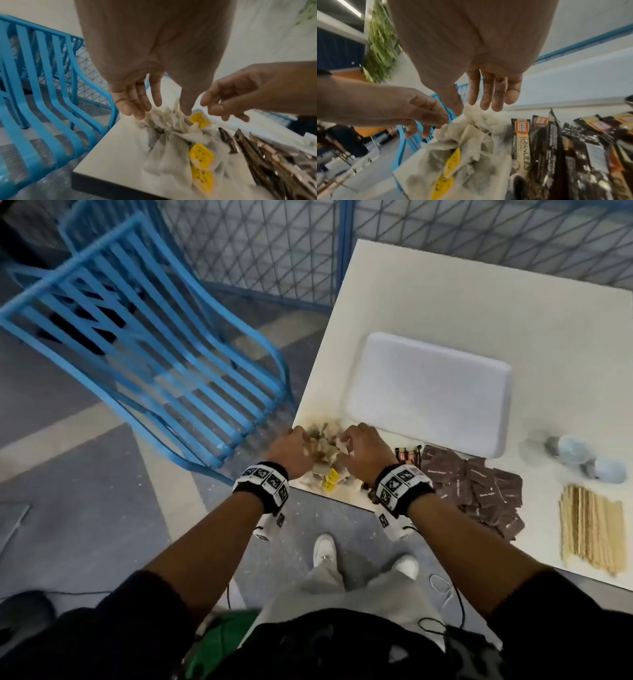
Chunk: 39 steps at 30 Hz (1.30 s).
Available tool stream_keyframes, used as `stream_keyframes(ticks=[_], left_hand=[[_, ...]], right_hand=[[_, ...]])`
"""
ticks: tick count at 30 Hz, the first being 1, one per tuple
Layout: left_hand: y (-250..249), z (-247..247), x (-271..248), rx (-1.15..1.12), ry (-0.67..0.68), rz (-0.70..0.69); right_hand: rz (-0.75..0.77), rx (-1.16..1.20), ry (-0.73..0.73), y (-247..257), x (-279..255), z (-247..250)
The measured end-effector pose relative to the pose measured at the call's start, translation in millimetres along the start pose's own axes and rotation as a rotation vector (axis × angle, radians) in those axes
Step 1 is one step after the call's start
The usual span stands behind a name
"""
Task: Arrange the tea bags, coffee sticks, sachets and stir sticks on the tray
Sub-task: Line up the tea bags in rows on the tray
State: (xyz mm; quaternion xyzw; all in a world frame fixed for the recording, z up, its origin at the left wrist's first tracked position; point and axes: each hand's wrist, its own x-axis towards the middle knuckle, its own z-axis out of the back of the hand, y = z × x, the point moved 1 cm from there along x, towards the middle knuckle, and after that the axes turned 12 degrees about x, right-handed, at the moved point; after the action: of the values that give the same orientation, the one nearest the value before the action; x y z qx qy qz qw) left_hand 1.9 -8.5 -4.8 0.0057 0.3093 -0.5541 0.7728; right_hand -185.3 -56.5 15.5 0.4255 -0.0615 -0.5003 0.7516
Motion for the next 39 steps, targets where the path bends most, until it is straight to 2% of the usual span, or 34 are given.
stream_keyframes(ticks=[4, 8, 12, 19, 25, 33, 39], left_hand=[[-4.4, -0.3, 4.4, 0.101, 0.001, 0.009], [-8.4, 0.0, 9.0, 0.106, -0.016, 0.006], [-9.0, -3.1, 11.0, 0.090, -0.041, -0.010], [-16.5, 0.2, 9.1, 0.007, -0.118, -0.049], [-20.0, 4.5, 9.3, -0.061, -0.116, -0.044], [-22.8, 24.5, 12.0, -0.272, -0.199, -0.001], [-36.4, 27.2, 9.4, -0.382, -0.128, 0.048]], right_hand=[[-0.076, -0.119, 0.008, 4.6, 8.7, -1.8], [-0.089, -0.227, 0.052, 4.0, 16.5, -9.4], [-0.084, -0.204, 0.020, 2.7, 22.0, -14.1], [-0.119, 0.019, -0.067, -8.5, 24.9, -11.6], [-0.114, 0.165, -0.122, -19.2, 21.9, 0.8], [-0.085, 0.330, -0.261, -25.3, 7.3, 35.2], [-0.045, 0.484, -0.283, -12.6, -4.7, 56.5]])
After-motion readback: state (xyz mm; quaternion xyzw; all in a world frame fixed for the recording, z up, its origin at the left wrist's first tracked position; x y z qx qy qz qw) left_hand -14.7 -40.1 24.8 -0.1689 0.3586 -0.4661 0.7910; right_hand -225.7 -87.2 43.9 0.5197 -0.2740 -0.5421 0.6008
